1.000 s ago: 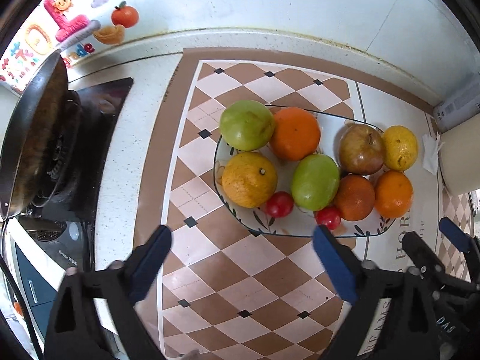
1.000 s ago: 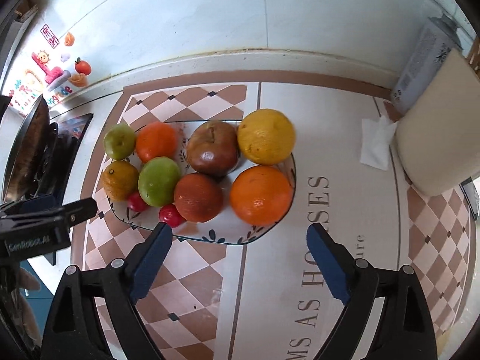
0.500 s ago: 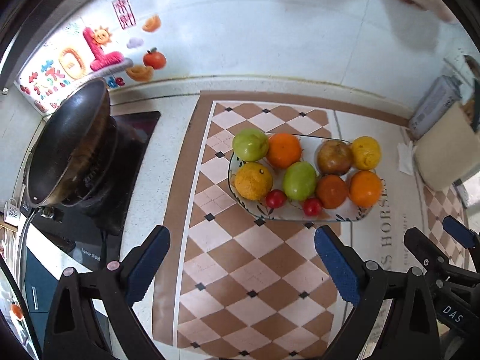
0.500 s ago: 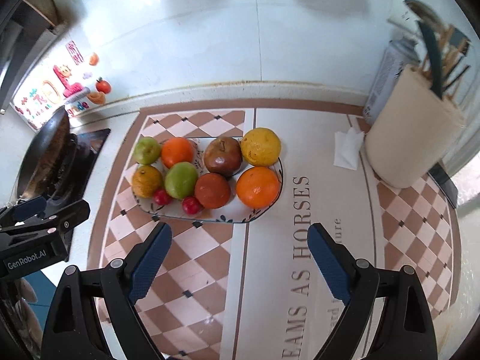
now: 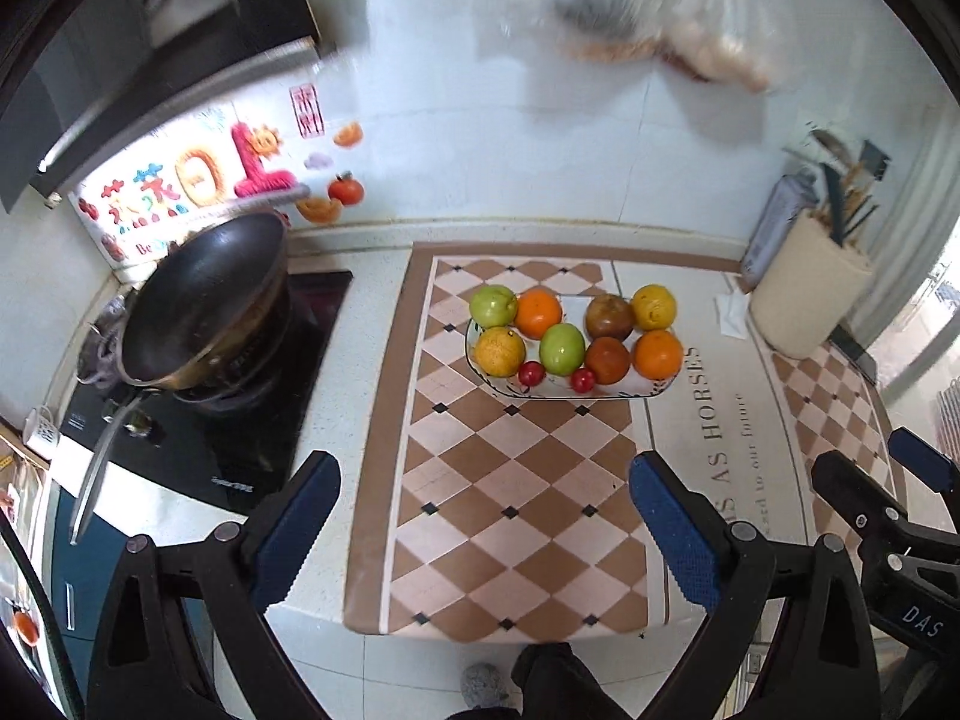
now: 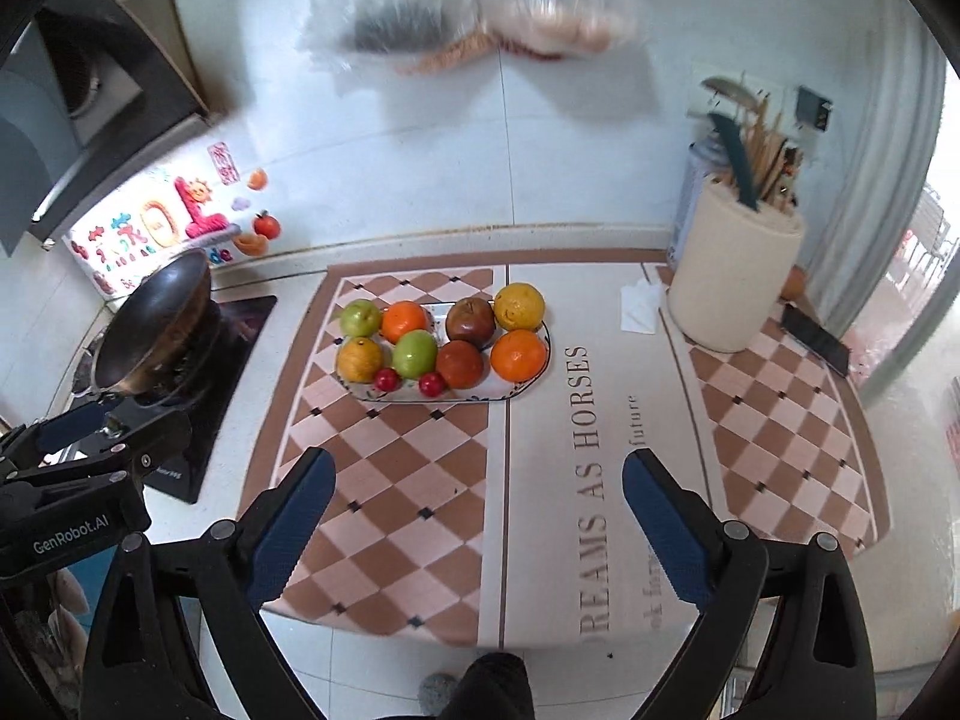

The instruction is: Organize fruits

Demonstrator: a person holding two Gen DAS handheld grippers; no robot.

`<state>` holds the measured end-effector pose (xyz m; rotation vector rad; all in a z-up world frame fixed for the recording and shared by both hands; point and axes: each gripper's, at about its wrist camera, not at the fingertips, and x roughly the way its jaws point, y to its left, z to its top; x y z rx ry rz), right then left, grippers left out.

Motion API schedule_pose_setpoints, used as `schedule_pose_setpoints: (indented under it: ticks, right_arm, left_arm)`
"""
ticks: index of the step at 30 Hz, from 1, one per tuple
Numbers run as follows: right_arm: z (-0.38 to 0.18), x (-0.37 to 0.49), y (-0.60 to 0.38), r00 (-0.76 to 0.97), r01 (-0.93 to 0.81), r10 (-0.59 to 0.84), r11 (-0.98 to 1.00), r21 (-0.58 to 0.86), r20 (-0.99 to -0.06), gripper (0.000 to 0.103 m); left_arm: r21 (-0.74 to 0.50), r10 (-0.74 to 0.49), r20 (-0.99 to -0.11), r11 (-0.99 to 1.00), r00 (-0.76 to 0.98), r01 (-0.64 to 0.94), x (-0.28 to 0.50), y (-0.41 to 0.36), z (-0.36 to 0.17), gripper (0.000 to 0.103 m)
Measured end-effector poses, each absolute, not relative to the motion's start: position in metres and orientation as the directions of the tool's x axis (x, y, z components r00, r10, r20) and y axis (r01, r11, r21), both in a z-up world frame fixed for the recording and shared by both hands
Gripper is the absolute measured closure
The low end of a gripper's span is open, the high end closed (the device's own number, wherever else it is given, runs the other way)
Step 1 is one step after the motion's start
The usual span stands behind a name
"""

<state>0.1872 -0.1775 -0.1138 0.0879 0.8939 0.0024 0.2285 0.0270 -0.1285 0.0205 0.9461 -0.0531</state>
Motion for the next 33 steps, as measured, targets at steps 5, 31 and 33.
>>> schedule_pose_setpoints:
  ticks: [5,31,33]
  right_arm:
    - [-0.087,0.134,-0.166,0.659,0.043,0.035,0.996,0.084,-0.752,0.004]
    - [-0.038,0.072,-0.160,0.704,-0.024,0.060,0.998,0.061,-0.708,0.003]
    - [-0.043,0.084,-0.162,0.700,-0.018,0.058,0.998,0.064,-0.711,0.003]
  left_arm:
    - [0.003,-0.041,-0.776,0.998,0.629,0.069,0.183,0.034,-0.102,0.004]
    - [-0.012,-0.021,-0.740,1.000,0.672,0.018,0.098,0.046,-0.071,0.004]
    - [0.000,-0.008,-0.736,1.000,0.677,0.012,0.106,0.043,-0.072,0.004]
